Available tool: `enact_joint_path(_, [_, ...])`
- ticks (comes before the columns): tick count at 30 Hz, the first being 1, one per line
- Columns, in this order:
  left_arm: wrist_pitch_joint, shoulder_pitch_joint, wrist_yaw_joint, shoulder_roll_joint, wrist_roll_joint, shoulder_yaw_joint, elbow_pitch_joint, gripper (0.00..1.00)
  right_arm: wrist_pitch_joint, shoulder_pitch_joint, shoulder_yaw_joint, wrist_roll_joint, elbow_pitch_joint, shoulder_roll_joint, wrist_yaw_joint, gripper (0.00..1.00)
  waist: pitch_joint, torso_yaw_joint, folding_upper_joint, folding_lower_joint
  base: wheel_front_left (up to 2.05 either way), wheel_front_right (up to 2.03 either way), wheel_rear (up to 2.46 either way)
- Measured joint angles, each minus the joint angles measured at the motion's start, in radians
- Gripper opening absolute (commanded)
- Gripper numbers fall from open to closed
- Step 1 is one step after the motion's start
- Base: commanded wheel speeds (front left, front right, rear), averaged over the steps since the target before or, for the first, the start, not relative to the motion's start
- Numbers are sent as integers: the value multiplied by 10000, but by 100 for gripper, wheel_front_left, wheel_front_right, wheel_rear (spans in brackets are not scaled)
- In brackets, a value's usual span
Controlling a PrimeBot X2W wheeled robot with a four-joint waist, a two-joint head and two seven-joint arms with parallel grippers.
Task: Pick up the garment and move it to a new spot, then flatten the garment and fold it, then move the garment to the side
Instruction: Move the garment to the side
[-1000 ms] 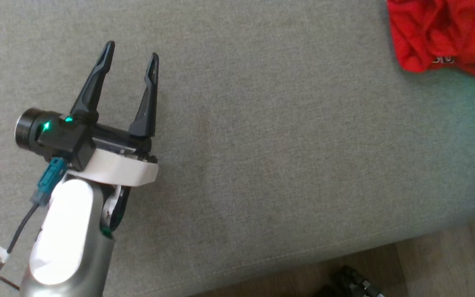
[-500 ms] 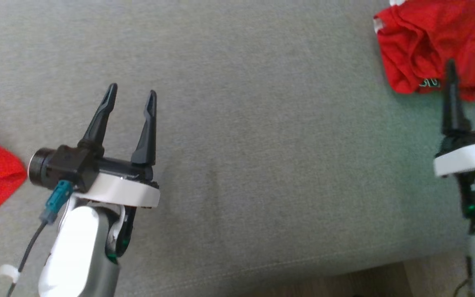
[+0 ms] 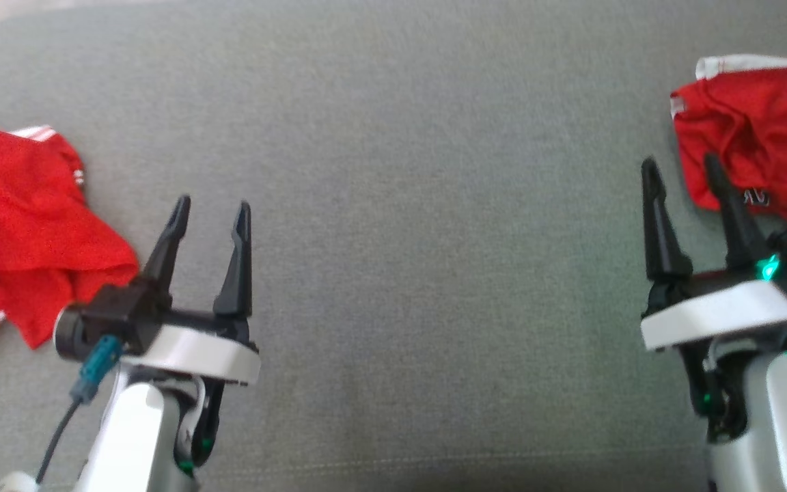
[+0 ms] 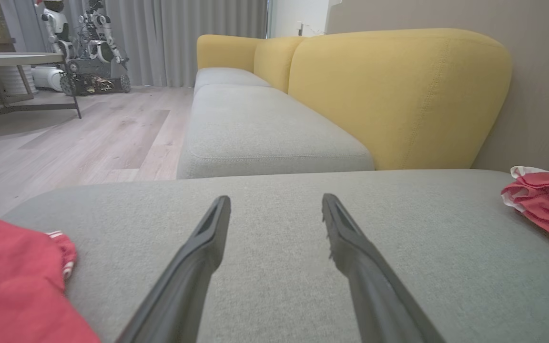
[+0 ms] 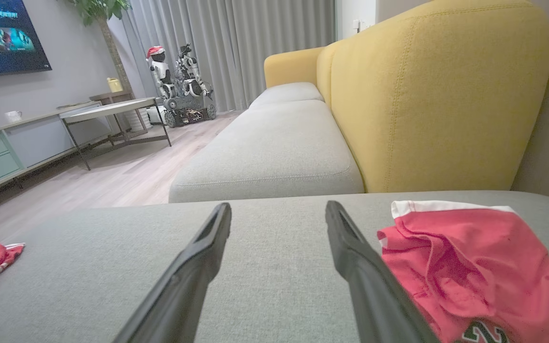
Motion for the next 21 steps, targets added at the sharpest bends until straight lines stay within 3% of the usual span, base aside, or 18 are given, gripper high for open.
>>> enact_joint_path(21, [205,1749,192,173,-104,-59,75,100,-276,1696,42,-115,355,240,0,100,-1711,287,0,0,0,0,0])
